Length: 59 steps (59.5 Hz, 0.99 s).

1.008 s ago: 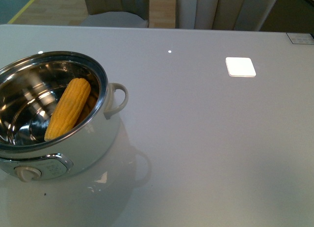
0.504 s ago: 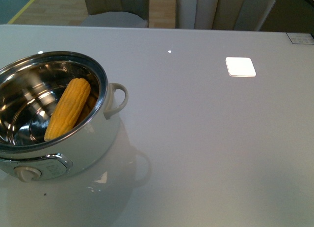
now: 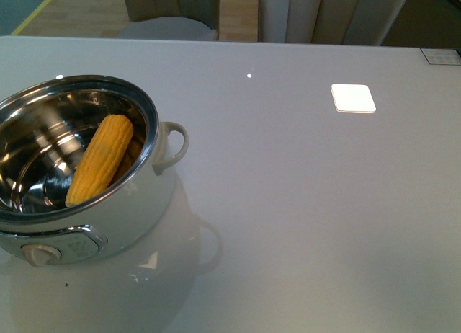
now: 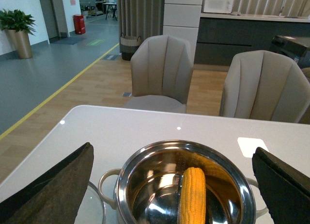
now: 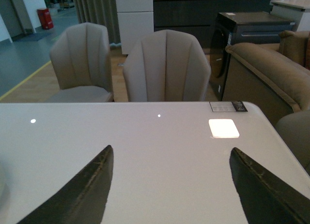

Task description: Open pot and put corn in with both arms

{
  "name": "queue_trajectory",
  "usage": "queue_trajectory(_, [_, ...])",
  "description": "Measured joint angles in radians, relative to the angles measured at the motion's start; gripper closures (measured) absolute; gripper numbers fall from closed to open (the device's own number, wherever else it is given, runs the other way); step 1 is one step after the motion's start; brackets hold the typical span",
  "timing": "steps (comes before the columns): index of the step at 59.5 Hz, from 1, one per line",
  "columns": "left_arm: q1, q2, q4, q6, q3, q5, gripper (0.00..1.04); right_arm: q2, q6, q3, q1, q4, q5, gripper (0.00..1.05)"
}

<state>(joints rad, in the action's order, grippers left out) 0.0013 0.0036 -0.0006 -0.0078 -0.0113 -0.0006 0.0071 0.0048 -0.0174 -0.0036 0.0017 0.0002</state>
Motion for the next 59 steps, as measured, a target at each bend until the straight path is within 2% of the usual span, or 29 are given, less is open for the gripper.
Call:
queue_trajectory(6, [0.0,0.0,0.0,0.0,0.0,0.0,0.07,0.0,0.0,0.0,0.0,0.0,0.0,0.07])
queue_trajectory(59, [0.0,0.0,0.0,0.0,0.0,0.0,0.07,0.0,0.0,0.0,0.0,0.0,0.0,0.09])
